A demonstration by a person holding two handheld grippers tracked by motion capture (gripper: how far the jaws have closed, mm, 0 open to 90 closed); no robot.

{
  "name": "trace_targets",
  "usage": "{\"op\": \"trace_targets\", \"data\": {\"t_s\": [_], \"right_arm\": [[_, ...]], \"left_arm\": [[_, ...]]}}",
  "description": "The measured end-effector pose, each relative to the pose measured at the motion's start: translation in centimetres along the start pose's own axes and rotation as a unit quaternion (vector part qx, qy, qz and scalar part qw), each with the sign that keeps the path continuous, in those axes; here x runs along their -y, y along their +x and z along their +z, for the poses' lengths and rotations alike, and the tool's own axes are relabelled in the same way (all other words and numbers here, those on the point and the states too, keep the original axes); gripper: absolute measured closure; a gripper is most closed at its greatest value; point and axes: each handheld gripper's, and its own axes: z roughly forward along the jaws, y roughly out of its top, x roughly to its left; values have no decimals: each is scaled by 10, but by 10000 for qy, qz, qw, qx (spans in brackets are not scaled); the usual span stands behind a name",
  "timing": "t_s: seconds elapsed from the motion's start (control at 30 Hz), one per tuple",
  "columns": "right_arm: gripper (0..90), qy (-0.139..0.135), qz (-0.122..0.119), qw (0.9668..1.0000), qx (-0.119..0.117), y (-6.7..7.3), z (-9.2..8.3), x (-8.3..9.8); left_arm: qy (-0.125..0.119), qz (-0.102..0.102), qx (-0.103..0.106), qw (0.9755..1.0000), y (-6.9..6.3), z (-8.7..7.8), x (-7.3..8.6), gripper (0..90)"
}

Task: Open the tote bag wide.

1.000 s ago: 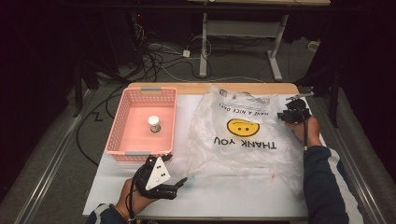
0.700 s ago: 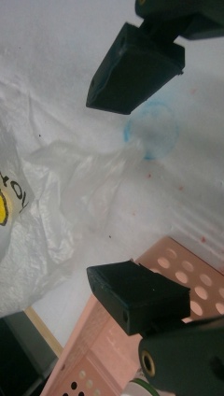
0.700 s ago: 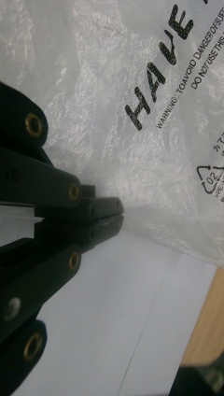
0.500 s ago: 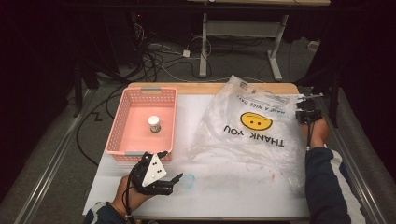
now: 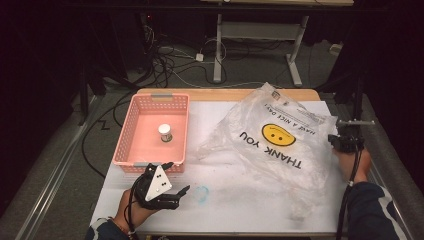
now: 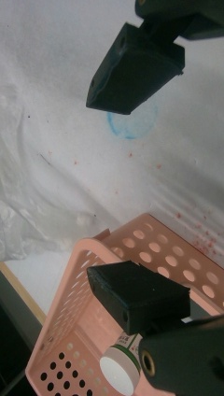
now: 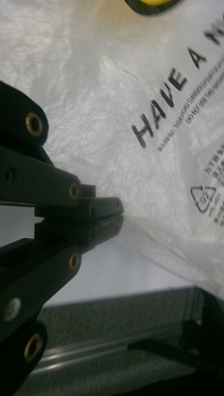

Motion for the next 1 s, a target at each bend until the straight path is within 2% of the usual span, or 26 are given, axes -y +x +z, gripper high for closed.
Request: {"op": "trace_targets", "data": {"t_s": [0.03, 0.07, 0.13, 0.17, 0.2, 0.27, 0.37, 0.43, 0.5, 0.57, 0.63, 0.67, 0.7, 0.73, 0.77, 0.83, 0.87, 0.9, 0.93, 0.97, 1.0], "right_arm": [[900, 46, -167, 9997, -174, 9, -7, 15], [900, 46, -167, 9997, -174, 9, -7, 15], [900, 33, -275, 9991, -330, 16, -14, 27], [900, 49, -419, 9980, -473, 23, -23, 35], [900, 49, -419, 9980, -473, 23, -23, 35], [900, -14, -582, 9958, -702, 32, -37, 43], [808, -125, -756, 9944, -721, 38, -46, 46], [751, -304, -818, 9939, -675, 41, -54, 44], [639, -536, -818, 9927, -705, 43, -63, 40], [603, -709, -981, 9906, -635, 49, -73, 37], [532, -834, -1164, 9870, -731, 57, -80, 33], [532, -834, -1164, 9870, -731, 57, -80, 33], [502, -1057, -1380, 9793, -1039, 68, -87, 31], [476, -1111, -1505, 9750, -1202, 76, -90, 29], [462, -1179, -1688, 9686, -1391, 86, -92, 28], [453, -1314, -2079, 9530, -1771, 108, -97, 28], [447, -1292, -2265, 9456, -1947, 120, -98, 28], [447, -1292, -2265, 9456, -1947, 120, -98, 28], [446, -1269, -2416, 9375, -2160, 131, -98, 28], [409, -1233, -2690, 9242, -2415, 153, -97, 29], [400, -1178, -2797, 9185, -2534, 164, -95, 29]], "left_arm": [[7, 26, -18, 10000, 0, 0, -1, 167], [-2, 27, -29, 10000, 0, 0, -1, 167], [0, 14, -65, 10000, 1, -1, -1, 167], [-3, -13, -69, 10000, 1, -1, -1, 167], [12, -22, -76, 10000, 2, -1, 0, 167], [-21, -74, -99, 9999, 3, -3, 1, 167], [-25, -93, -116, 9999, 3, -3, 1, 167], [-17, -75, -117, 9999, 3, -3, 1, 167], [-20, -74, -115, 9999, 3, -3, 1, 167], [-23, -91, -122, 9999, 3, -3, 2, 166], [-11, -99, -103, 9999, 4, -2, 2, 166], [1, -88, -102, 9999, 4, -1, 2, 166], [2, -84, -88, 9999, 4, -1, 2, 166], [7, -82, -77, 9999, 3, 0, 2, 166], [16, -66, -84, 9999, 3, 0, 2, 165], [-1, -79, -79, 9999, 3, 0, 2, 165], [0, -82, -87, 9999, 2, 0, 2, 165], [-1, -85, -88, 9999, 2, 0, 2, 165], [3, -86, -85, 9999, 2, 0, 2, 165], [20, -75, -95, 9999, 2, 0, 2, 165], [30, -72, -98, 9999, 1, 0, 2, 166]]}}
